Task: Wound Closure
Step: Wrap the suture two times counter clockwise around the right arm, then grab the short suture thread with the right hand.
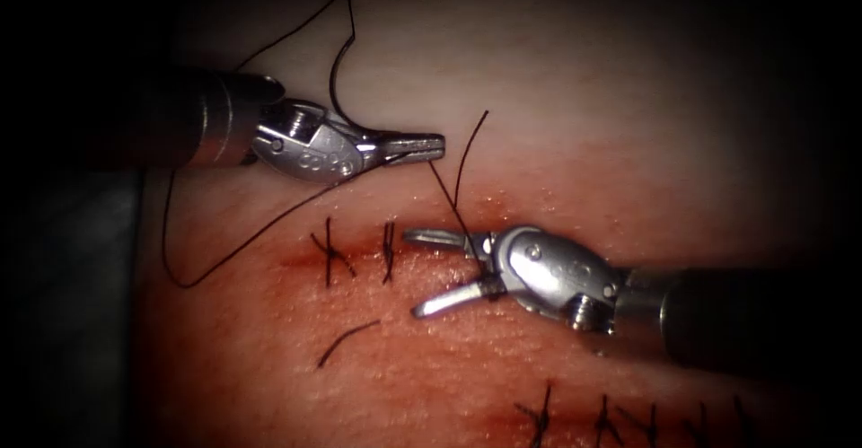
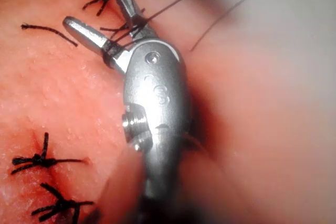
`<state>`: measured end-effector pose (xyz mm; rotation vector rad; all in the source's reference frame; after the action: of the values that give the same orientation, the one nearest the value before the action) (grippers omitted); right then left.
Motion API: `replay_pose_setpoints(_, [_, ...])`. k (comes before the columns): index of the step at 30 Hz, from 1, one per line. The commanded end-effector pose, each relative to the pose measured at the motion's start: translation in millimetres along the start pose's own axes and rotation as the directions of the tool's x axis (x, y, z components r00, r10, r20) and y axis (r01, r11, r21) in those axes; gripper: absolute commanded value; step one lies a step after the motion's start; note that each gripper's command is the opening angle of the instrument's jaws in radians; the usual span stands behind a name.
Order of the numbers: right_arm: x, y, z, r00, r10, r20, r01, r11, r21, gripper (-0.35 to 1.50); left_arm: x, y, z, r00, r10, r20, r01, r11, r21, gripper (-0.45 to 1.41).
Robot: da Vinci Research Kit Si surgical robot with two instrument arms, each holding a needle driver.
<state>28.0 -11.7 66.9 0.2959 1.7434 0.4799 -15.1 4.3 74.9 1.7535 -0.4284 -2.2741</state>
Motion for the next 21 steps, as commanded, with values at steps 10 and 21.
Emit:
replay_pose_setpoints(10, [0.3,0.6,-1.0,0.996,0.016,-0.089,-0.034,0.978,-0.207,0.77,1.7,5.8,-0.5,1.000,0.011,0.015,-0.011,1.000,-0.019,-0.45])
replay_pose_setpoints(21, [0.7,2.0,-1.9,0.978,0.181,-0.106,-0.208,0.897,-0.391,0.76,6.4,9.6,1.1,0.999,0.045,0.030,-0.043,0.997,-0.063,-0.45])
